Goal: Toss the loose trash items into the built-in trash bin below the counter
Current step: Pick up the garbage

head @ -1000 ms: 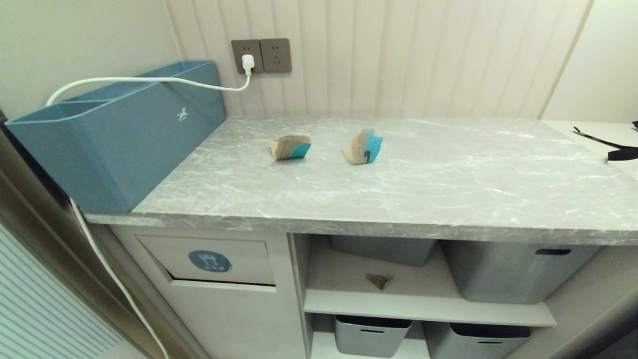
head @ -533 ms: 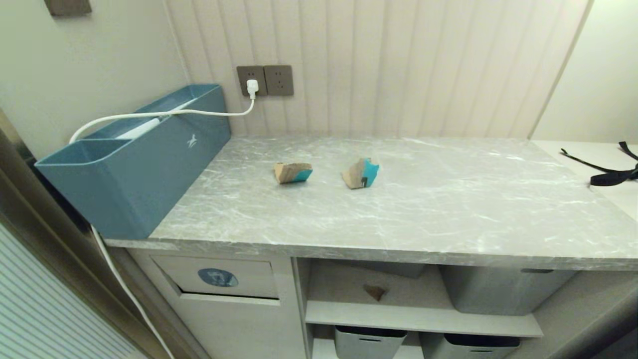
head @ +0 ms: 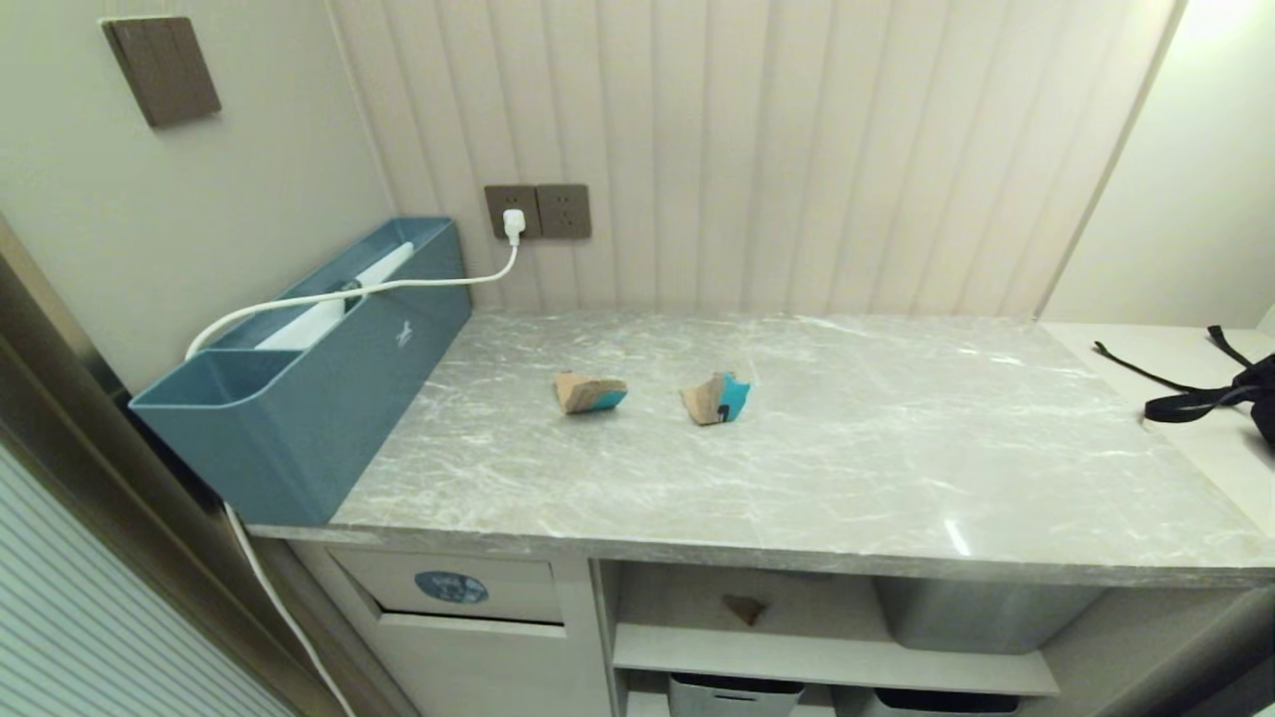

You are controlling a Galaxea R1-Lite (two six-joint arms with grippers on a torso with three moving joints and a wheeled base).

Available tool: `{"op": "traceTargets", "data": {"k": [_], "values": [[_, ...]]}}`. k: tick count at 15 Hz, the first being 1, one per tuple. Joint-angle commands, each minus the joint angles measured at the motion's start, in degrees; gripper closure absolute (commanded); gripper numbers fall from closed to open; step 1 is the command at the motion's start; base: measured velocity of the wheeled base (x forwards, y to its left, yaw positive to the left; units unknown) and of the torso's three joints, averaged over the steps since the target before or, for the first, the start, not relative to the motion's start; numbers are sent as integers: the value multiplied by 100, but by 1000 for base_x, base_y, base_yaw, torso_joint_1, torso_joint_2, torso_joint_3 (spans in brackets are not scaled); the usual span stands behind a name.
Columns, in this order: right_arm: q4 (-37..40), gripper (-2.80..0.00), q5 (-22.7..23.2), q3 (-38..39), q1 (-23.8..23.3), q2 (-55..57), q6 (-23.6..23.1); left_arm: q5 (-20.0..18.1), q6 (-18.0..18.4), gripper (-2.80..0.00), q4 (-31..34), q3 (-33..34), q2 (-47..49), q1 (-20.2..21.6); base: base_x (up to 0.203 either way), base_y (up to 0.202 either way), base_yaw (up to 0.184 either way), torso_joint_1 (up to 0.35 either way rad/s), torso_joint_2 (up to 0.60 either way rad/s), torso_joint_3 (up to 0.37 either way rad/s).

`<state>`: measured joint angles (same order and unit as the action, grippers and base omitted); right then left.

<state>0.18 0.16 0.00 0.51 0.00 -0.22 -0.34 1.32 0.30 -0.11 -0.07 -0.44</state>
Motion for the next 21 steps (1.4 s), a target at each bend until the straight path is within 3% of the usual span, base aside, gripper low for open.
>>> {"op": "traceTargets", "data": {"k": [1, 8, 9, 11, 14, 15, 18, 21], "values": [[0, 0, 2, 0, 2, -9, -4, -1, 0, 0, 4, -6, -10, 0, 0, 0, 0, 195, -419, -219], [0, 0, -5, 0, 2, -9, 4, -34, 53, 0, 15, -49, -18, 0, 0, 0, 0, 17, -35, -18], [-8, 0, 2, 0, 2, -9, 4, -91, 67, 0, 36, -287, 51, 0, 0, 0, 0, 0, 0, 0], [0, 0, 2, 0, 2, -9, -4, -214, 75, 0, 18, -951, 701, -22, 0, 0, 0, 0, 0, 0], [0, 0, 2, 0, 2, -9, -4, -623, 15, 0, -161, -2327, 2915, -230, 0, 0, 0, 0, 0, 0], [0, 0, 2, 0, 2, -9, -4, -827, -14, -280, -215, -2758, 3719, -297, 0, 0, 0, 0, 0, 0], [-9, 0, 2, 0, 2, -9, -4, -1447, 13, -280, -728, -3735, 5902, -454, 0, 0, 0, 0, 0, 0], [0, 0, 2, 0, 2, -9, -4, -1787, 291, -280, -1891, -4443, 8047, -642, 0, 0, 0, 0, 0, 0]]}}
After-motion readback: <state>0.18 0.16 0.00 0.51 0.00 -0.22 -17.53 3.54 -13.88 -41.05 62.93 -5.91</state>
